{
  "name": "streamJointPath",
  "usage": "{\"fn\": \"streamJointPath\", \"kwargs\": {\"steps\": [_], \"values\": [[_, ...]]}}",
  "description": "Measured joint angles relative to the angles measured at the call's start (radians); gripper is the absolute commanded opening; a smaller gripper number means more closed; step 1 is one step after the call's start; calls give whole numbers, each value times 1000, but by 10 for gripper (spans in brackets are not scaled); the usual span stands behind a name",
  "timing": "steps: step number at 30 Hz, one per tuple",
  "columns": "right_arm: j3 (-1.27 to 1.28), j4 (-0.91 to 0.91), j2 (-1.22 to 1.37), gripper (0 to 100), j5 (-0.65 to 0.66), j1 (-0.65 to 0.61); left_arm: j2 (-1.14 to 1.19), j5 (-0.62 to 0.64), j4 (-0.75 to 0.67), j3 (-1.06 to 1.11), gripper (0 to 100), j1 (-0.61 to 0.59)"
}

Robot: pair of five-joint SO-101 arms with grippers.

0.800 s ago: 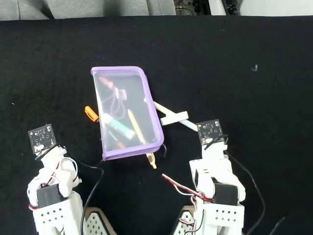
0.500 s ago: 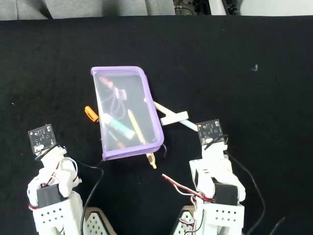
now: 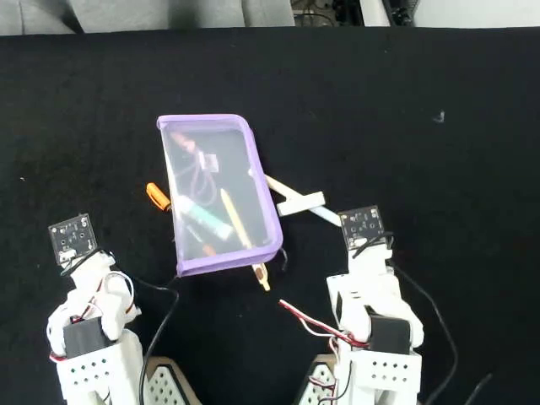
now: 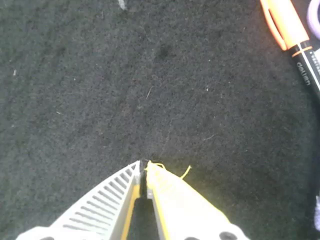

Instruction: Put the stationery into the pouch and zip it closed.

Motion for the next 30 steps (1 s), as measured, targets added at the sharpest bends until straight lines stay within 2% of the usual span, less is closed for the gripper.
{"fn": "streamJointPath", "kwargs": {"steps": [28,30], "values": [[0,0,0,12,0,0,0,0,0,0,30,0],[0,0,0,12,0,0,0,0,0,0,30,29]]}}
